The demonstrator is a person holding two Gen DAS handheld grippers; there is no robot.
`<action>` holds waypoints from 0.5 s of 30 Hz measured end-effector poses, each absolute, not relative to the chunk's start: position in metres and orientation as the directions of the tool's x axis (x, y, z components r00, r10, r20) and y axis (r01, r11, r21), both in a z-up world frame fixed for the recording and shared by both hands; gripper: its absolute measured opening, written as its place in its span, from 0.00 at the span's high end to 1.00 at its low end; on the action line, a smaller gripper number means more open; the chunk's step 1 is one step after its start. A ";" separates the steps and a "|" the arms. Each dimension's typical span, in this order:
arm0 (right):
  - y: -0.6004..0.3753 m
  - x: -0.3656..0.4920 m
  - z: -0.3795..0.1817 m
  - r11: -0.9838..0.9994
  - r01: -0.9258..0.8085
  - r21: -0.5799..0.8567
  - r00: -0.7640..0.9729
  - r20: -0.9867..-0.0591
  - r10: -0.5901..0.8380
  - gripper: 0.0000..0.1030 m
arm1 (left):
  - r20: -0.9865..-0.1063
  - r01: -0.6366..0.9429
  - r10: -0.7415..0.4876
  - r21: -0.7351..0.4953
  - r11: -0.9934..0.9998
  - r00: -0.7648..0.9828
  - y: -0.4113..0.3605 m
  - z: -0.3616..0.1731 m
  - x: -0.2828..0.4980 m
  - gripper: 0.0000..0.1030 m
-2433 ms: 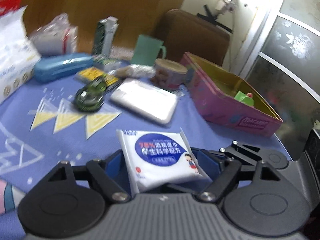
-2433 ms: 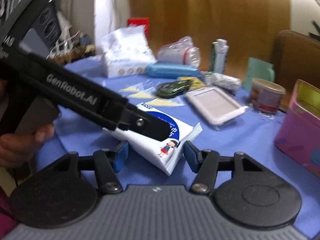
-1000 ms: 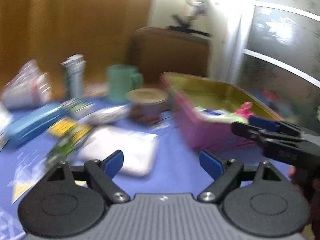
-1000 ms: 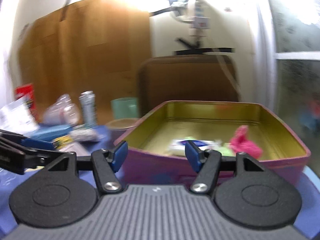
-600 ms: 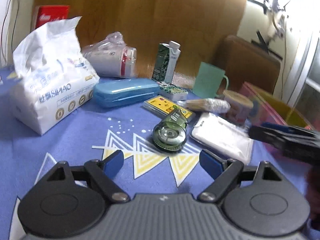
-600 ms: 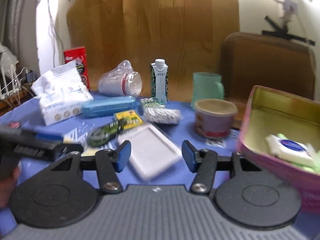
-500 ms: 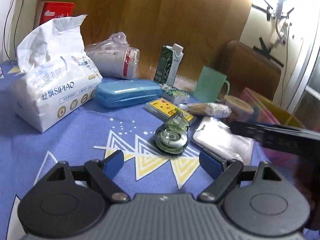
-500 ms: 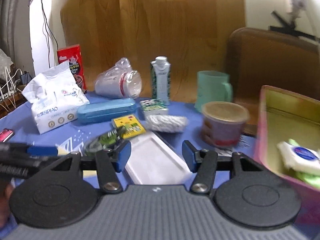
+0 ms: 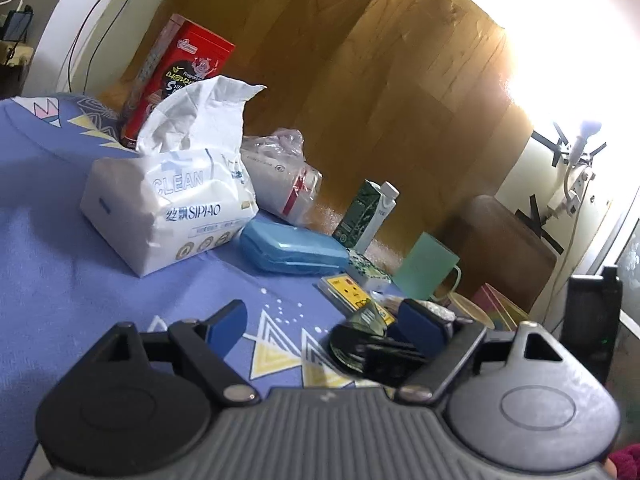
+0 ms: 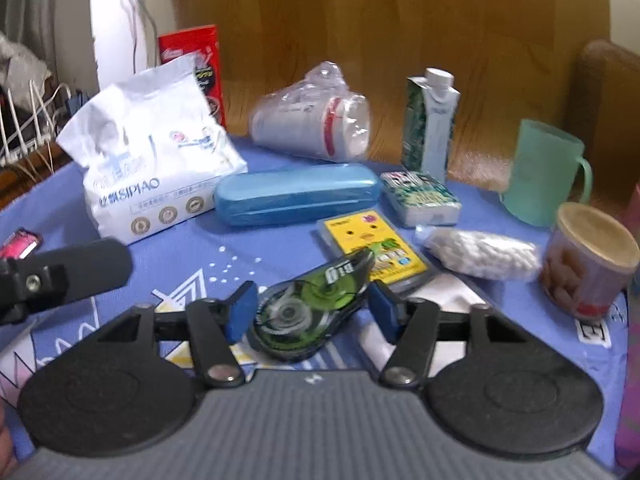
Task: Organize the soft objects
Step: 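Move the left tool back toward the green correction-tape roller, then grasp the green tape roller with the left tool beside the right tool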
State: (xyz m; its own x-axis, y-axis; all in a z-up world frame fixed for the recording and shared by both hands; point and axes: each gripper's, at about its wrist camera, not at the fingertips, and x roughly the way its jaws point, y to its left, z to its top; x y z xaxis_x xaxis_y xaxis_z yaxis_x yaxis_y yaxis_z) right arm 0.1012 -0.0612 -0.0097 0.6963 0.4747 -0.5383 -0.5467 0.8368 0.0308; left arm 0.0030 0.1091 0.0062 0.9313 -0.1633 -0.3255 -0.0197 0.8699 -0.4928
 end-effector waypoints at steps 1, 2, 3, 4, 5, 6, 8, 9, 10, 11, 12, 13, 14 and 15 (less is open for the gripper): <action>-0.057 0.099 -0.011 0.837 -0.548 0.005 0.705 -0.536 0.465 0.34 | -0.324 -0.019 -0.161 -0.486 0.874 0.932 0.107 0.006 0.004 0.17; -0.053 0.100 -0.012 0.838 -0.546 -0.016 0.711 -0.538 0.453 0.33 | -0.321 -0.015 -0.159 -0.478 0.878 0.934 0.106 0.007 0.003 0.16; -0.050 0.100 -0.014 0.836 -0.547 -0.034 0.712 -0.545 0.443 0.34 | -0.319 -0.012 -0.158 -0.472 0.882 0.935 0.105 0.007 0.003 0.16; -0.050 0.099 -0.016 0.833 -0.552 -0.043 0.711 -0.546 0.443 0.35 | -0.318 -0.010 -0.157 -0.466 0.885 0.935 0.104 0.007 0.002 0.16; -0.051 0.099 -0.018 0.830 -0.556 -0.044 0.709 -0.545 0.447 0.39 | -0.318 -0.008 -0.157 -0.461 0.887 0.935 0.103 0.007 0.002 0.16; -0.053 0.097 -0.018 0.826 -0.563 -0.033 0.702 -0.546 0.457 0.47 | -0.319 -0.006 -0.159 -0.459 0.888 0.934 0.103 0.007 0.002 0.16; -0.056 0.095 -0.017 0.814 -0.581 -0.008 0.681 -0.553 0.480 0.48 | -0.328 -0.006 -0.161 -0.455 0.890 0.931 0.102 0.006 0.003 0.16; -0.059 0.090 -0.017 0.806 -0.592 -0.013 0.676 -0.553 0.487 0.48 | -0.335 -0.008 -0.162 -0.452 0.892 0.928 0.102 0.006 0.003 0.16; -0.060 0.083 -0.018 0.796 -0.605 -0.024 0.672 -0.551 0.495 0.48 | -0.341 -0.008 -0.162 -0.447 0.894 0.926 0.101 0.006 0.003 0.16; -0.062 0.074 -0.019 0.787 -0.616 -0.036 0.671 -0.547 0.501 0.48 | -0.350 -0.011 -0.160 -0.439 0.898 0.923 0.099 0.006 0.005 0.16; -0.067 0.066 -0.019 0.778 -0.626 -0.044 0.668 -0.545 0.507 0.48 | -0.358 -0.011 -0.159 -0.429 0.903 0.920 0.098 0.006 0.006 0.16; -0.073 0.057 -0.018 0.770 -0.636 -0.047 0.663 -0.545 0.514 0.48 | -0.371 -0.011 -0.157 -0.414 0.910 0.915 0.095 0.006 0.007 0.16; -0.079 0.050 -0.018 0.764 -0.644 -0.045 0.657 -0.545 0.521 0.48 | -0.384 -0.007 -0.159 -0.397 0.918 0.910 0.091 0.006 0.009 0.16; -0.087 0.042 -0.018 0.759 -0.650 -0.039 0.650 -0.545 0.529 0.48 | -0.398 -0.002 -0.162 -0.379 0.925 0.903 0.088 0.006 0.011 0.16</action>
State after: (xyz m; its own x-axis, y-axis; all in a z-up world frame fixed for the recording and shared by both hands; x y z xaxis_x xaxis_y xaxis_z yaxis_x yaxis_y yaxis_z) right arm 0.0415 -0.0865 -0.0177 0.6504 0.5287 -0.5454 -0.6496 0.7593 -0.0385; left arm 0.0109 0.0883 0.0058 0.9030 -0.1616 -0.3980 -0.0016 0.9252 -0.3794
